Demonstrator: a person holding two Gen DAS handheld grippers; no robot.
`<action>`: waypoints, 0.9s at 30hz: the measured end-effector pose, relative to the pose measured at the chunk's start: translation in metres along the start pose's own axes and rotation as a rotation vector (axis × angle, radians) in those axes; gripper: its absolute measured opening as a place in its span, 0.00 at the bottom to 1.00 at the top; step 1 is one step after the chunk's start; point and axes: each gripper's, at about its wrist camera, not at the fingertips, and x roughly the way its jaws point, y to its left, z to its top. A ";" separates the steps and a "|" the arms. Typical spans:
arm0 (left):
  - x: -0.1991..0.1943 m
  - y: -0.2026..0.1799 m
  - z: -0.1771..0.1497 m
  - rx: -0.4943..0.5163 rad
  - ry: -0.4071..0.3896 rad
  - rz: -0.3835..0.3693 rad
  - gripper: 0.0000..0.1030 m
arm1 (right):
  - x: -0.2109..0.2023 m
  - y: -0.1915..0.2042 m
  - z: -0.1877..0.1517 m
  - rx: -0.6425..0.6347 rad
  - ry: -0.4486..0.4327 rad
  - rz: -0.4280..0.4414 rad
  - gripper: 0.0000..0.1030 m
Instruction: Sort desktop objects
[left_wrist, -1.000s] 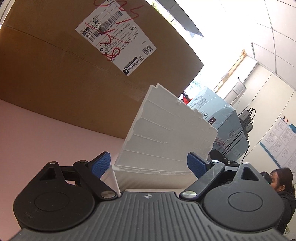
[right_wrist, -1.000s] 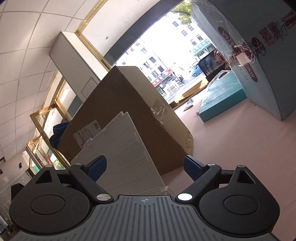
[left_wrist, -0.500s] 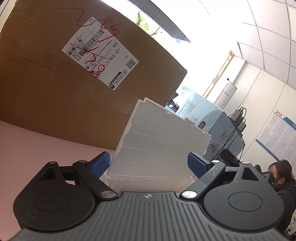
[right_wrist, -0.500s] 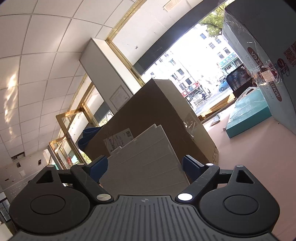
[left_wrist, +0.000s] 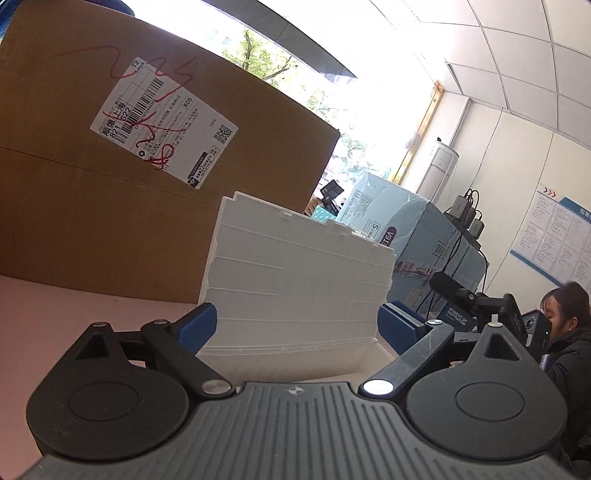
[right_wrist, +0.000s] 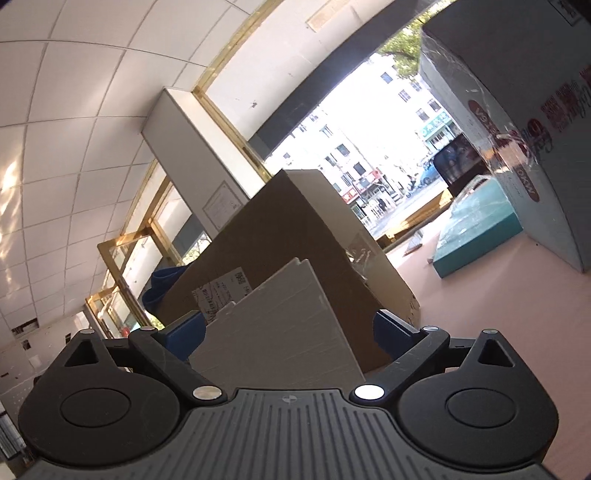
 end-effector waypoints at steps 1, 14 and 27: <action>0.000 0.003 0.000 -0.016 -0.005 0.009 0.91 | 0.004 -0.007 0.001 0.028 0.022 -0.009 0.95; 0.019 0.048 -0.001 -0.243 0.073 0.029 0.89 | 0.015 0.002 -0.003 -0.087 0.094 0.038 0.52; 0.013 0.018 -0.005 -0.018 0.048 0.005 0.90 | 0.000 0.010 -0.004 -0.155 0.051 0.155 0.58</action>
